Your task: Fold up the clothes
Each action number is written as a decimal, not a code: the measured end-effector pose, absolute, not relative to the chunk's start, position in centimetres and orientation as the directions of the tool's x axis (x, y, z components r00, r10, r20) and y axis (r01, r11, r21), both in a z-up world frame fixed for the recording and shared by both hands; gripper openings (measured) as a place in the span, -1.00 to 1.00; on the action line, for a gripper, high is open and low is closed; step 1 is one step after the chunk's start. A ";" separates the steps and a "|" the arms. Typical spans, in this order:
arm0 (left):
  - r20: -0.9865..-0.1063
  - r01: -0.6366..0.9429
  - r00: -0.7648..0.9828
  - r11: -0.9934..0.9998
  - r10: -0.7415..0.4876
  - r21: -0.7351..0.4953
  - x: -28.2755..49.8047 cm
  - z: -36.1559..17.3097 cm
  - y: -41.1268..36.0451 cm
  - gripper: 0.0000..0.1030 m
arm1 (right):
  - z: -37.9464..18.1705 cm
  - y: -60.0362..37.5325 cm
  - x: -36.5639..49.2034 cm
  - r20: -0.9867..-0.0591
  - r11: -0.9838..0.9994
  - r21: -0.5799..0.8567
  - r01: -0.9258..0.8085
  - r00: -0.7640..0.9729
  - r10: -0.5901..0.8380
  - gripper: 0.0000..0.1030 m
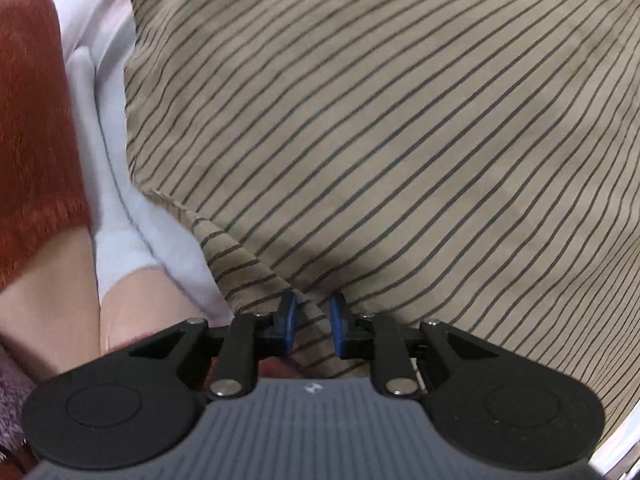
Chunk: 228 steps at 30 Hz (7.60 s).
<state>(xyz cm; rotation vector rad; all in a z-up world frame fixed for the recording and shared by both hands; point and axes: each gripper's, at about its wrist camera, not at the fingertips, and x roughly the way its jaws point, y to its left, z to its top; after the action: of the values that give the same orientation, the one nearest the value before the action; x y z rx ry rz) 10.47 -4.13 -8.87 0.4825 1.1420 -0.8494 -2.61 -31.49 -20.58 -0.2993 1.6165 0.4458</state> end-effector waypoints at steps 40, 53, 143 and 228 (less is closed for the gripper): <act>-0.753 0.414 0.496 0.880 -0.432 -0.233 38.2 -7.5 -8.5 -0.17 | -12.8 -48.9 -9.1 -0.634 0.953 -0.091 0.289 0.721 -0.279 0.39; -0.719 0.323 0.589 0.923 -0.368 -0.209 51.9 -12.3 -11.5 -0.05 | -15.3 -50.6 -5.7 -0.706 0.948 -0.026 0.316 0.665 -0.241 0.40; -0.773 0.568 0.557 0.818 -0.303 0.088 19.2 -13.7 -21.9 -0.18 | -12.6 -65.3 -7.9 -0.604 0.813 0.354 0.463 0.777 -0.179 0.40; -0.655 0.440 0.620 0.883 -0.432 -0.165 25.1 -14.4 -15.7 0.04 | -9.8 -79.6 21.7 -0.643 0.825 0.137 0.548 0.683 -0.346 -0.97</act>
<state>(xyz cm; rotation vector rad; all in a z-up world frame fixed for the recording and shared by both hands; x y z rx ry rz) 25.06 -15.65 -14.42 0.0117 0.7503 -0.5011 21.73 -79.61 -9.75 0.3338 0.6448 -0.5118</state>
